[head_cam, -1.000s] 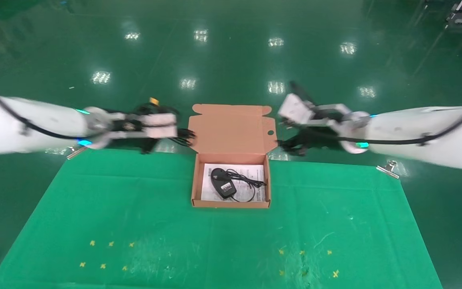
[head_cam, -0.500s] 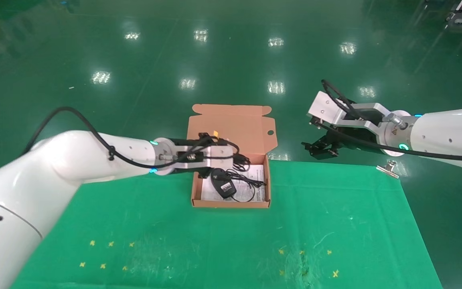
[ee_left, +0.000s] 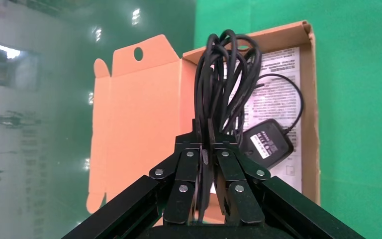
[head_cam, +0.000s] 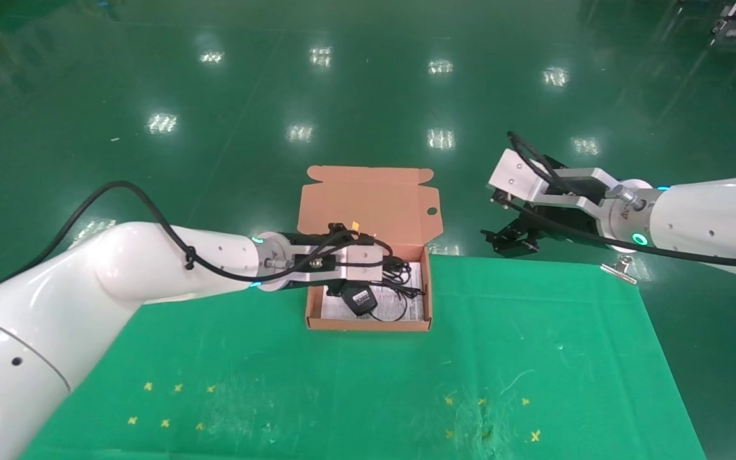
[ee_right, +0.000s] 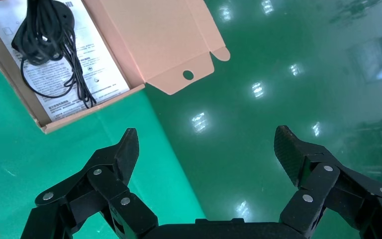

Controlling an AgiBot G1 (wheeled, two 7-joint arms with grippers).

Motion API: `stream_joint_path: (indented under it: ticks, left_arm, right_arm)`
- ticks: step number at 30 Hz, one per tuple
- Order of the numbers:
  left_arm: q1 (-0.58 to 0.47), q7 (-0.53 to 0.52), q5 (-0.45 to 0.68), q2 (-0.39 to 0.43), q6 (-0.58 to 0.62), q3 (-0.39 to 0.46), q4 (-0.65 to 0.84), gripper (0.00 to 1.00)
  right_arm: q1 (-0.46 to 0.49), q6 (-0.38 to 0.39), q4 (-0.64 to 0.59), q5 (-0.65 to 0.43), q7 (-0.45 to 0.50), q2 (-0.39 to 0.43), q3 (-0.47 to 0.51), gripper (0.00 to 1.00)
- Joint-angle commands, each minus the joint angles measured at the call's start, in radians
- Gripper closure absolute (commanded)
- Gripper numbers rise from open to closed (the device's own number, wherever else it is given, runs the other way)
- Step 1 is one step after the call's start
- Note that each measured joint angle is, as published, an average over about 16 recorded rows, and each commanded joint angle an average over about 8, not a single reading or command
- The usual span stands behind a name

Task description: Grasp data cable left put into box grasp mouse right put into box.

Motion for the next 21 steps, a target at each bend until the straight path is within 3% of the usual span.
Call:
stream_joint_path:
  ticks: [1, 10, 21]
  left_arm:
    - [0.000, 0.000, -0.004, 0.000, -0.003, 0.003, 0.000, 0.00]
    - [-0.007, -0.003, -0.001, -0.022, 0.004, -0.010, -0.022, 0.00]
    - [-0.109, -0.059, -0.024, -0.110, -0.044, -0.059, -0.079, 0.00]
  right_arm:
    - [0.000, 0.000, 0.001, -0.002, 0.001, 0.000, 0.000, 0.00]
    - [0.003, 0.002, -0.004, 0.002, -0.002, -0.002, 0.002, 0.00]
    - [0.086, -0.016, 0.027, -0.062, -0.035, 0.002, 0.013, 0.00]
